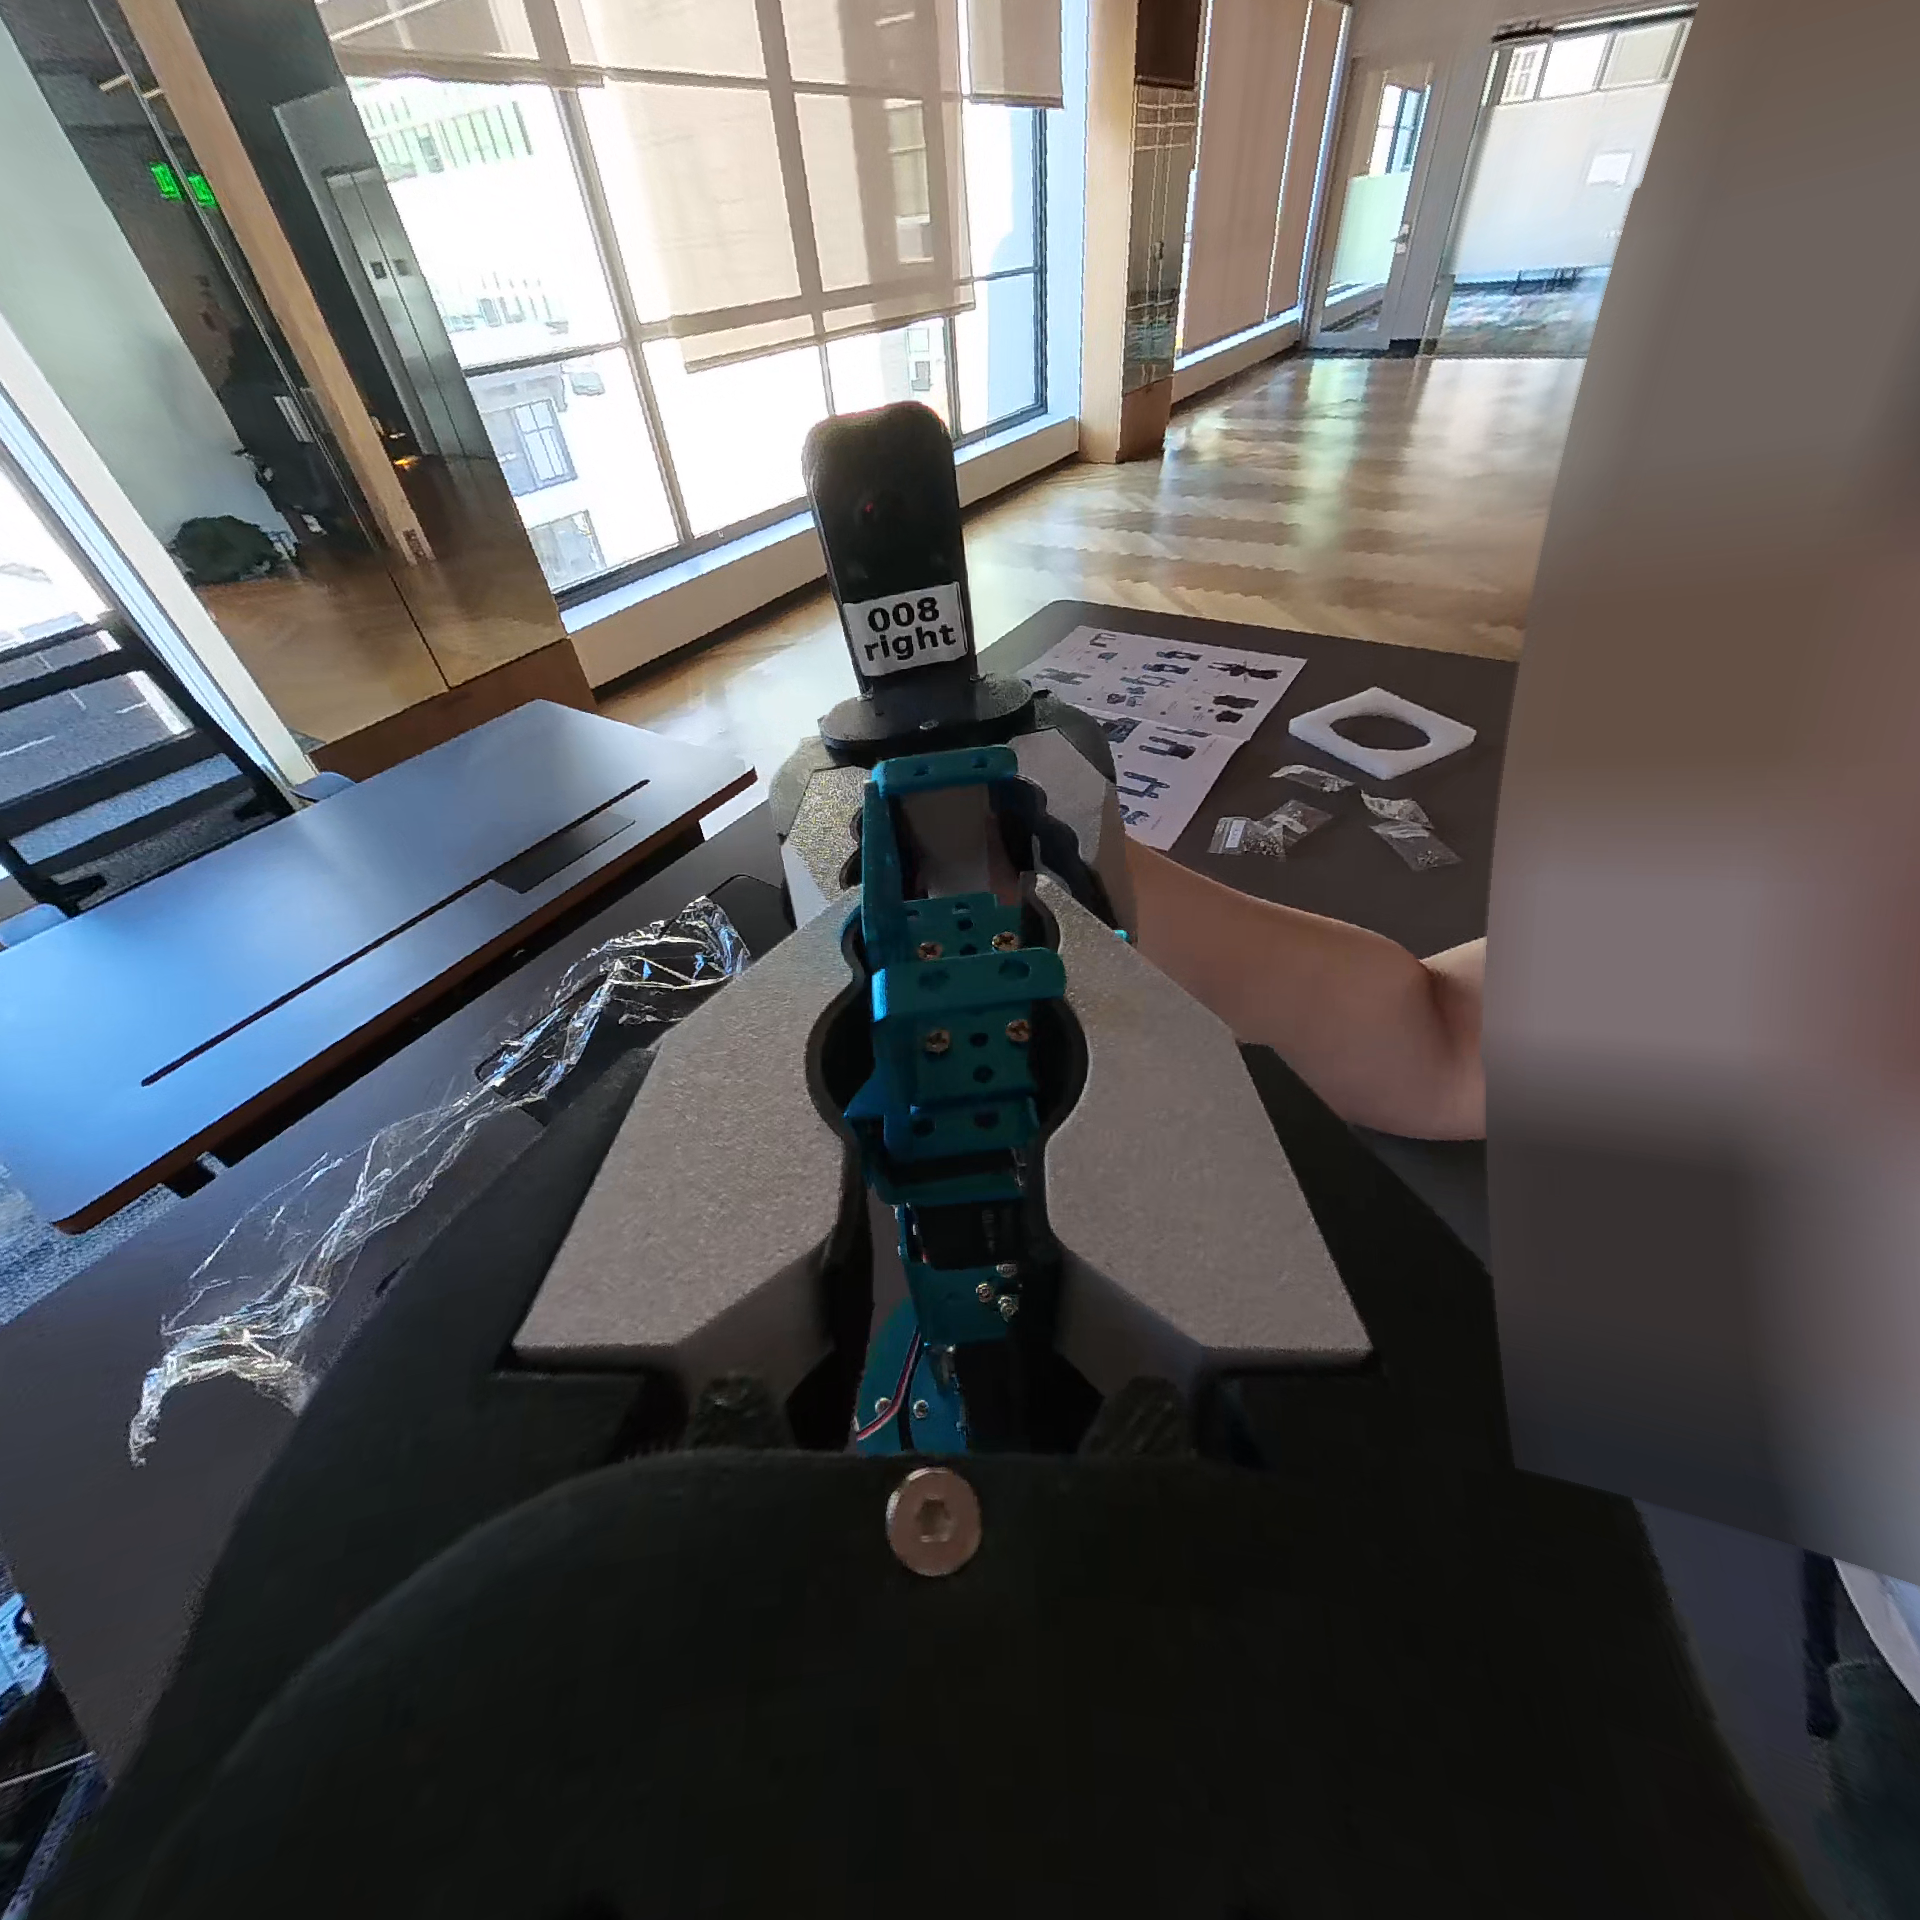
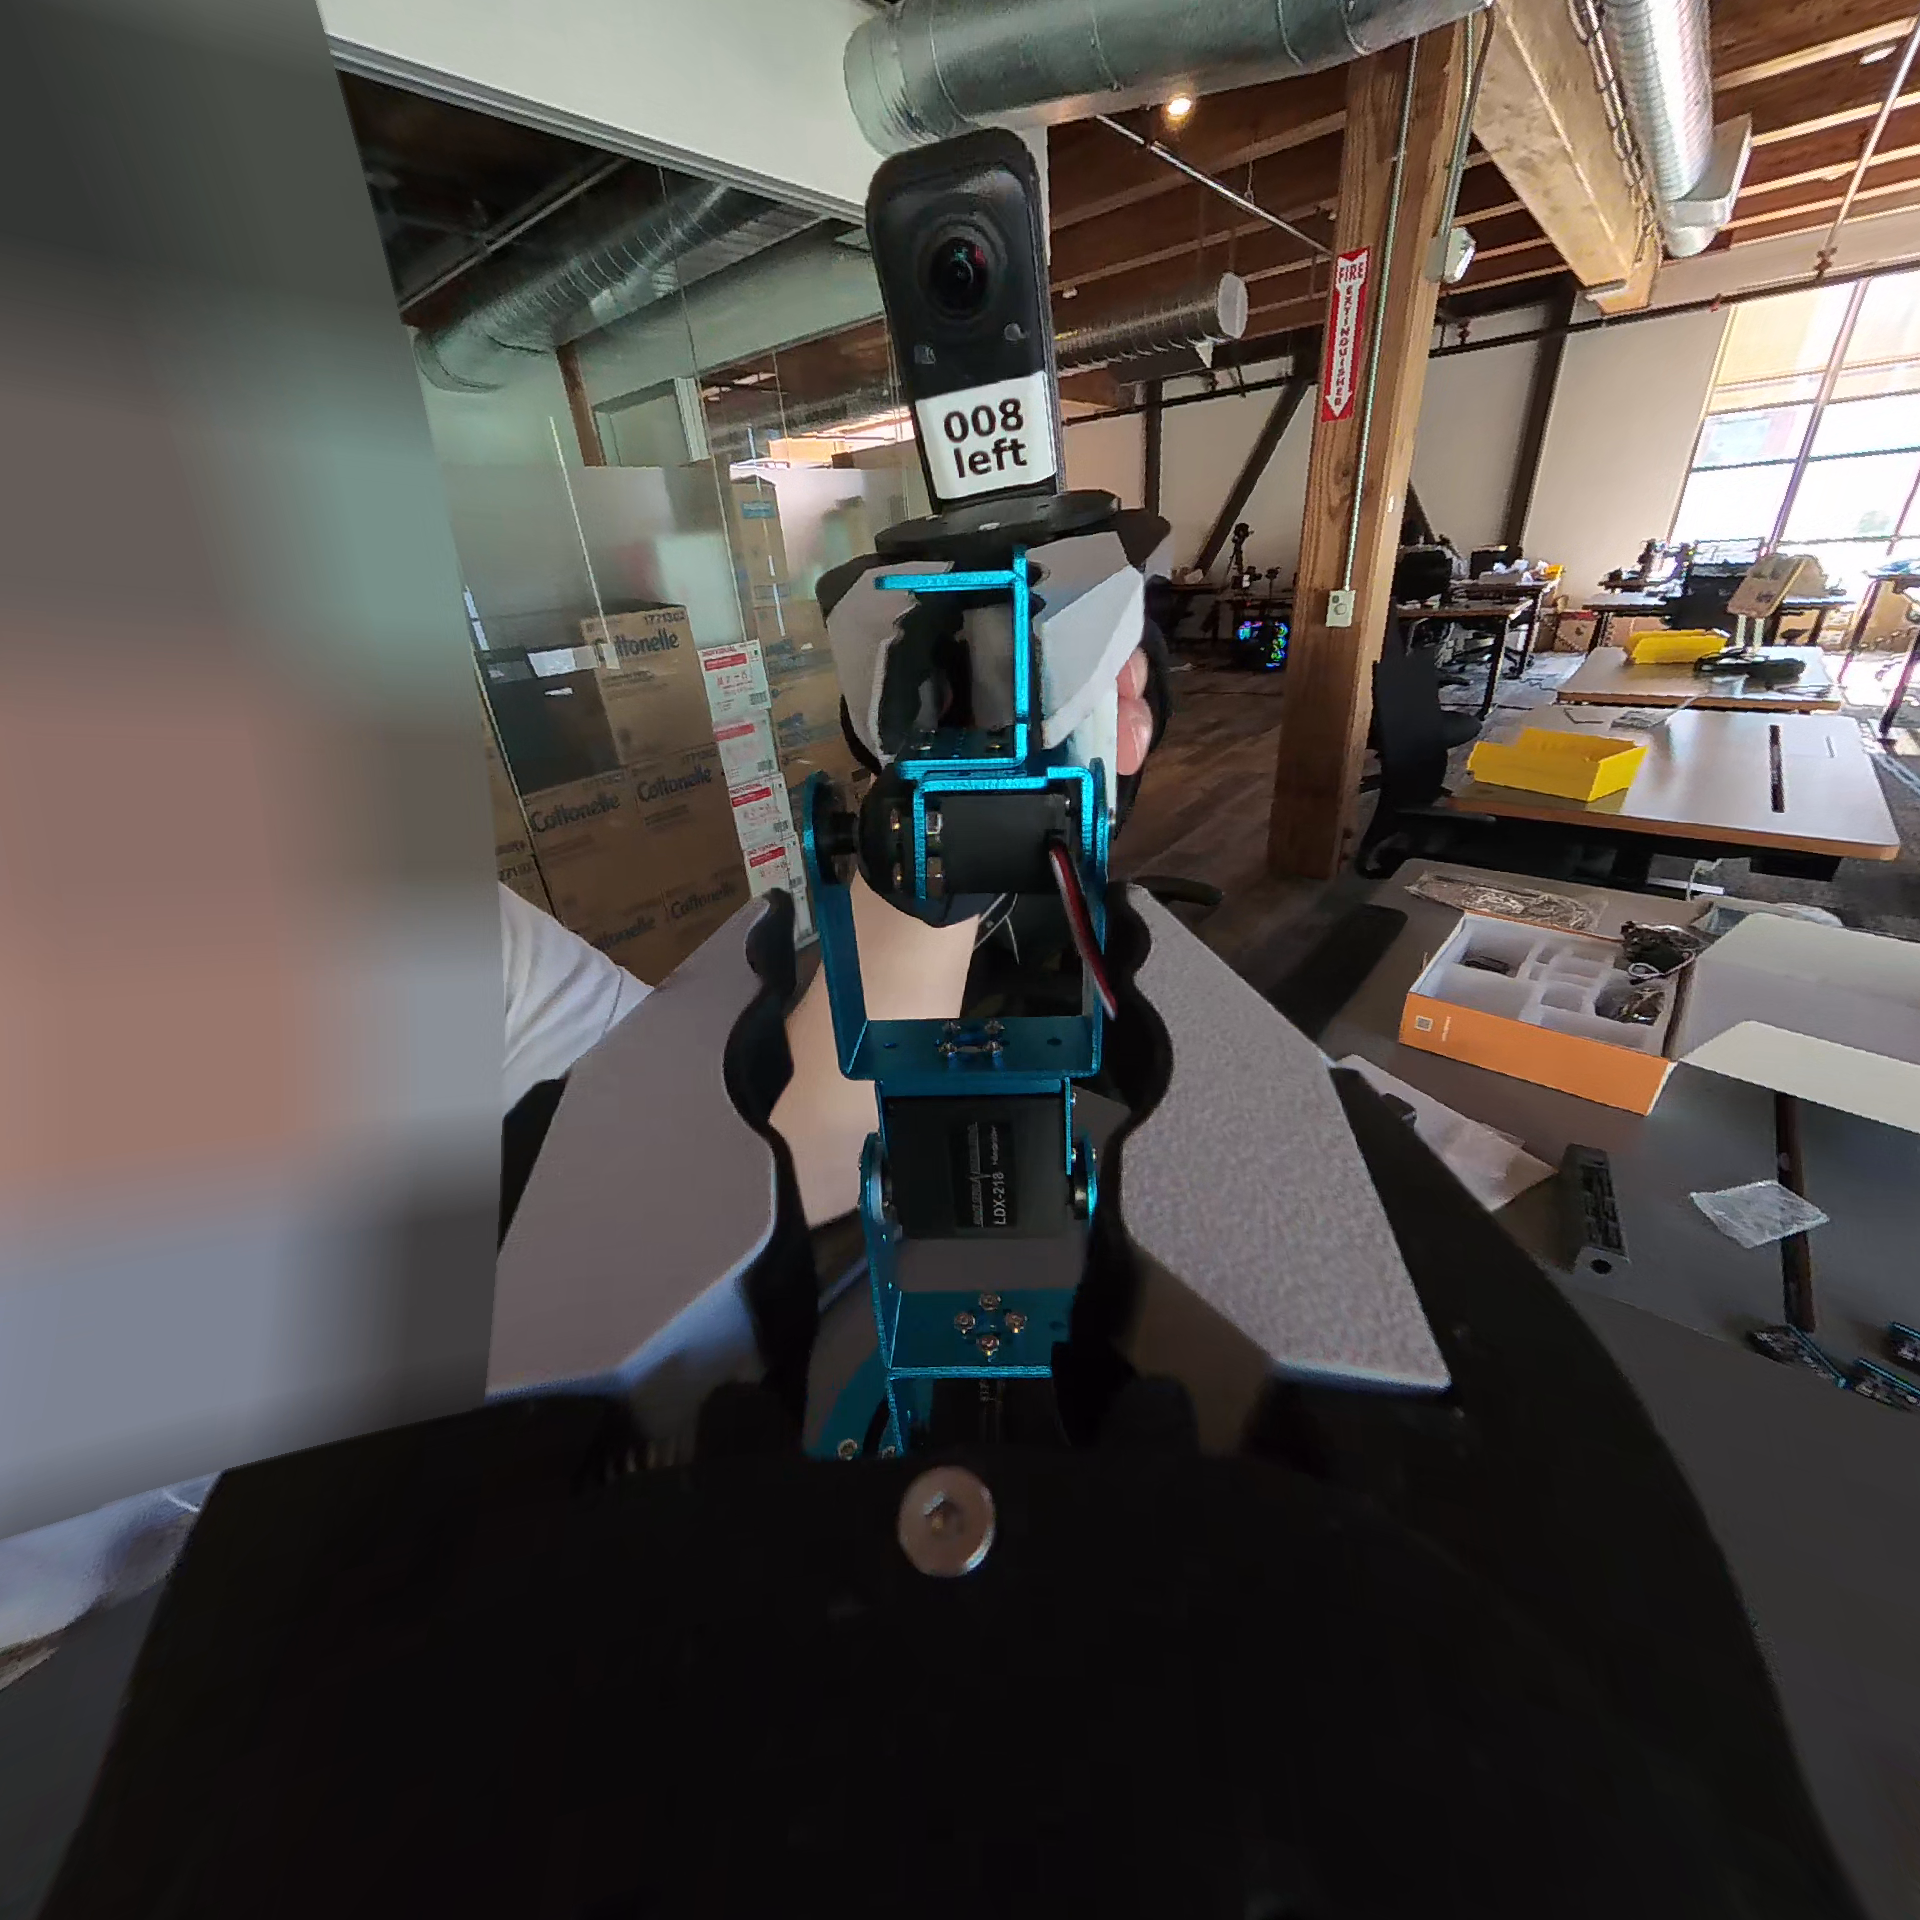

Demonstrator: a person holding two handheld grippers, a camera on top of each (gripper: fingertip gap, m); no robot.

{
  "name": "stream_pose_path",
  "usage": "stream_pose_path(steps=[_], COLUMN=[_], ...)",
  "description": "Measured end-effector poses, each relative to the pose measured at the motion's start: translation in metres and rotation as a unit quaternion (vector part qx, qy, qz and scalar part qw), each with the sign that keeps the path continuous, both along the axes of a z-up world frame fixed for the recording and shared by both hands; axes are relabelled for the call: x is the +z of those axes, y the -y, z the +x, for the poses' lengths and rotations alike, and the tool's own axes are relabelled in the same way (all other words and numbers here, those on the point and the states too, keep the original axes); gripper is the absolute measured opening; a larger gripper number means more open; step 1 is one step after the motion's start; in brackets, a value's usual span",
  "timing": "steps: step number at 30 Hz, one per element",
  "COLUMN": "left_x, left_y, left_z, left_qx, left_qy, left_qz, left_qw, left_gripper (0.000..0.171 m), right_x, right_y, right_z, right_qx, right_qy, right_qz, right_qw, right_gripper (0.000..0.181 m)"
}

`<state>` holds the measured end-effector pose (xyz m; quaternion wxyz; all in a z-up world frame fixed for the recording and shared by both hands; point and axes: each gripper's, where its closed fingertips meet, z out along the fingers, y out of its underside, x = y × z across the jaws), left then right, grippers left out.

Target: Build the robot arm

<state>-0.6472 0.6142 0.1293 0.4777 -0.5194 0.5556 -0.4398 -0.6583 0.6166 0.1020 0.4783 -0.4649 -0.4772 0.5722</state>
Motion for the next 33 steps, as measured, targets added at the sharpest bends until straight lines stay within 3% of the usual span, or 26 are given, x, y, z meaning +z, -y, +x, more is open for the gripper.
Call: stream_pose_path(steps=[5, 20, 22, 23, 26, 33], left_x=[-0.001, -0.001, 0.002, 0.005, 0.01, -0.028], left_y=[-0.001, -0.007, -0.006, -0.005, 0.005, 0.0], left_z=[0.0, 0.001, -0.002, -0.006, -0.027, -0.031], left_qx=[0.023, 0.062, 0.06, 0.055, 0.015, 0.036], left_qy=[-0.011, -0.018, -0.007, 0.002, 0.019, -0.087], left_qz=[0.011, -0.004, 0.017, 0.018, -0.007, 0.008], left_qw=[1.0, 0.998, 0.998, 0.998, 1.0, 0.996], left_gripper=[0.023, 0.021, 0.029, 0.043, 0.045, 0.05], right_x=[-0.011, -0.012, -0.012, -0.012, -0.008, 0.008], right_y=[-0.005, -0.001, -0.003, -0.003, -0.003, -0.007], right_z=[-0.005, -0.014, -0.012, -0.011, -0.008, 0.001], right_qx=[-0.015, -0.005, -0.01, -0.012, -0.018, -0.045], right_qy=[0.028, 0.035, 0.035, 0.034, 0.026, -0.013], right_qz=[0.006, 0.012, 0.019, 0.021, 0.026, 0.045], right_qw=[0.999, 0.999, 0.999, 0.999, 0.999, 0.998], right_gripper=[0.071, 0.061, 0.061, 0.061, 0.061, 0.064])
